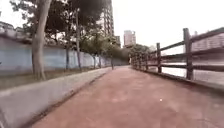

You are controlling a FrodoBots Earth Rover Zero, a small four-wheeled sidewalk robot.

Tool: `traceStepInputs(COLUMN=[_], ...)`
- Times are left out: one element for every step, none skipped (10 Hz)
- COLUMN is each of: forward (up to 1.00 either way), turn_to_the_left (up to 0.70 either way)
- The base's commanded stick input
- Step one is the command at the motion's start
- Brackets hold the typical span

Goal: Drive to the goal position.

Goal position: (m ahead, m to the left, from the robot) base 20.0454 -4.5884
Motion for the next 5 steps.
traceStepInputs(forward=[0.94,0.57,0.08,0.0,0.0], turn_to_the_left=[0.0,0.0,0.0,0.0,0.0])
